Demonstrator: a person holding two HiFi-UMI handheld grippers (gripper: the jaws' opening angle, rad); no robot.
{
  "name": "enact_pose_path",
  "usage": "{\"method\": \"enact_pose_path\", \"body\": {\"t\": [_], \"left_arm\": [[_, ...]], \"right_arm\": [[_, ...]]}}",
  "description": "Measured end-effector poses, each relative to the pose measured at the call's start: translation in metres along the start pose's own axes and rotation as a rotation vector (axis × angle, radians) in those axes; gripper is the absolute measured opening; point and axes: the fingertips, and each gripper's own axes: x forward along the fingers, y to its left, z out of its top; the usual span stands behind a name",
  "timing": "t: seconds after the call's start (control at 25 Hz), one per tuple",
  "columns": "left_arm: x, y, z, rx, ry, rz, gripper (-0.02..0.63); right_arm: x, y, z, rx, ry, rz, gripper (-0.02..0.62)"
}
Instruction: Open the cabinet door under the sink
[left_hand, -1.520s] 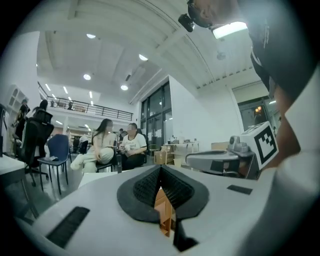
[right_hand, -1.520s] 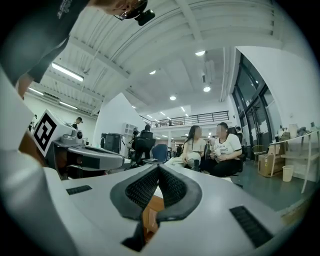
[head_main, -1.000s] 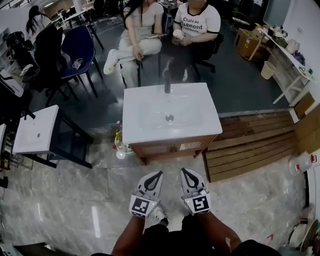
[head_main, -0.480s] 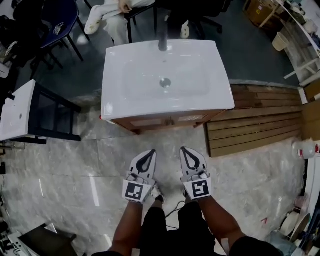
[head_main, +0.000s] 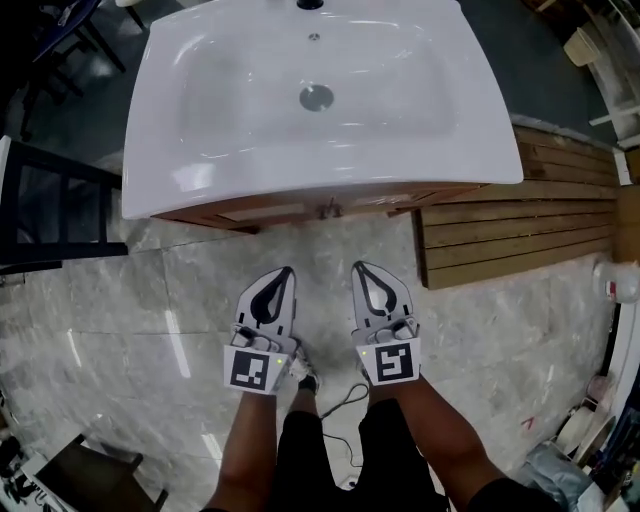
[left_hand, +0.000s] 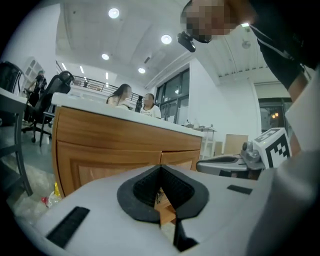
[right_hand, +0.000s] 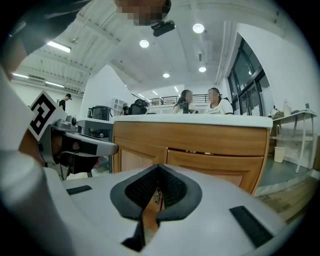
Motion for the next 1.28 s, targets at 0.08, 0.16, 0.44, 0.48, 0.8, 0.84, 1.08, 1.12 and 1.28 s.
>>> {"method": "enact_pose_path", "body": {"t": [0.08, 0.16, 0.44, 0.48, 0.8, 0.84, 1.08, 1.12, 1.28], "left_arm": [[0.005, 0.006, -0.018, -0.008, -0.001, 0.008, 0.005], [0.009, 0.013, -0.034, -0.028, -0.004, 0.021, 0.005], [0.021, 0.045, -0.077, 0.016, 0.032, 0.079, 0.005], [0.023, 0.048, -0.081, 0.026, 0.036, 0.082, 0.005], [0.035, 0.061, -0.093, 0.01, 0.05, 0.066, 0.005], [0.036, 0.062, -0.093, -0.016, 0.039, 0.063, 0.005], [0.04, 0.056, -0.098, 0.037, 0.067, 0.039, 0.005], [0.04, 0.055, -0.1, 0.039, 0.075, 0.034, 0.005], [0.036, 0.064, -0.105, -0.044, 0.066, 0.053, 0.005]], "right_arm": [[0.01, 0.001, -0.022, -0.002, 0.011, -0.005, 0.02], [0.018, 0.002, -0.042, 0.004, 0.027, -0.014, 0.02], [0.048, -0.002, -0.094, 0.008, 0.056, -0.042, 0.02], [0.051, -0.004, -0.1, 0.01, 0.062, -0.055, 0.02], [0.079, -0.014, -0.128, 0.011, 0.113, -0.077, 0.036], [0.083, -0.015, -0.13, 0.016, 0.117, -0.08, 0.099], [0.098, -0.022, -0.142, -0.005, 0.151, -0.118, 0.124], [0.1, -0.023, -0.144, -0.01, 0.157, -0.125, 0.124], [0.106, -0.023, -0.148, -0.017, 0.152, -0.125, 0.124]]}}
